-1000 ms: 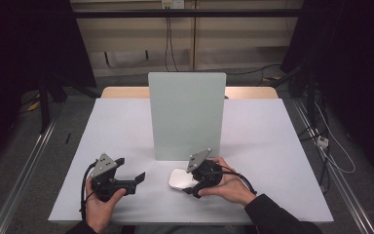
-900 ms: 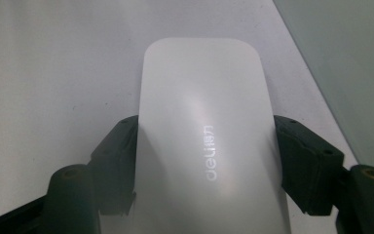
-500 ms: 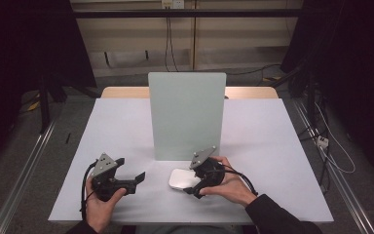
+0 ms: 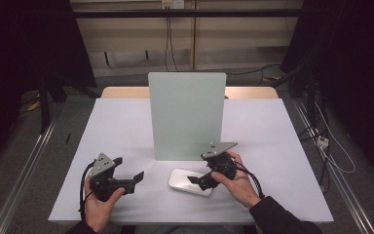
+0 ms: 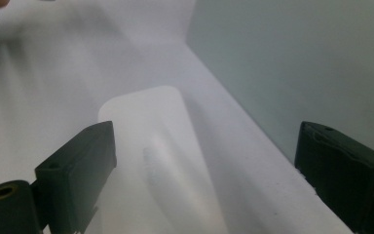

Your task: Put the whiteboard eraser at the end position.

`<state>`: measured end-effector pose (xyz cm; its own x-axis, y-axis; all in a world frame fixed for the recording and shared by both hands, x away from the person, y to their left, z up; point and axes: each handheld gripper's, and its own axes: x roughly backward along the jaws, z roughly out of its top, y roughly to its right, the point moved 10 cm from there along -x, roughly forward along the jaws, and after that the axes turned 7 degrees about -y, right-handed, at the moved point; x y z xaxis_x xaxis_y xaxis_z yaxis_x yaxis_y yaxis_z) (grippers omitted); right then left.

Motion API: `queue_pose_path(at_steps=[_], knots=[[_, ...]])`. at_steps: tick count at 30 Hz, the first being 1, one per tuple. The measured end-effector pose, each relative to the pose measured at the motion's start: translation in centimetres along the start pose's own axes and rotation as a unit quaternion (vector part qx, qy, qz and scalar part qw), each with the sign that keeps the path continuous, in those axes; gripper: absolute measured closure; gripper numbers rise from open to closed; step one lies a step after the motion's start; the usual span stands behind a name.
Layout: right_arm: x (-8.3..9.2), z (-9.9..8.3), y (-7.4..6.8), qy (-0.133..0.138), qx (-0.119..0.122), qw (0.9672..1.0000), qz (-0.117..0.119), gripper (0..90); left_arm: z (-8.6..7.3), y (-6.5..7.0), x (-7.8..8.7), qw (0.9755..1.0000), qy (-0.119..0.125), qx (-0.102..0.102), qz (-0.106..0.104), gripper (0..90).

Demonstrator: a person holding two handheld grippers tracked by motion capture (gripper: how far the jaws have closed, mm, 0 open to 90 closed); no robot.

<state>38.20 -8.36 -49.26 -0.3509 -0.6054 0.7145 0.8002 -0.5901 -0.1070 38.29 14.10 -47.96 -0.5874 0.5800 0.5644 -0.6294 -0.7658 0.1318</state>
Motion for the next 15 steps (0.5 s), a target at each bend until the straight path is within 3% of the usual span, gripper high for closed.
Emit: queue_pose_path(at_steps=[3, 5, 7, 15], knots=[[0.6, -0.2, 1.1, 0.008, -0.021, 0.9990, -0.039, 7.9, 0.1, 0.1, 0.1, 1.0000, 0.005, 0.003, -0.002, 3.9], [1.1, -0.6, 2.0, 0.014, -0.029, 0.9966, -0.076, 10.1, 0.1, 0.1, 0.1, 1.0000, 0.006, 0.000, -0.003, 3.9], [1.6, -0.9, 2.5, 0.025, -0.032, 0.9947, -0.094, 8.3, 0.1, 0.1, 0.1, 1.0000, 0.005, 0.005, -0.002, 3.9], [3.5, -2.8, 4.1, 0.041, -0.072, 0.9896, -0.118, 8.7, 0.1, 0.0, 0.2, 0.9999, 0.009, 0.009, -0.002, 3.9]])
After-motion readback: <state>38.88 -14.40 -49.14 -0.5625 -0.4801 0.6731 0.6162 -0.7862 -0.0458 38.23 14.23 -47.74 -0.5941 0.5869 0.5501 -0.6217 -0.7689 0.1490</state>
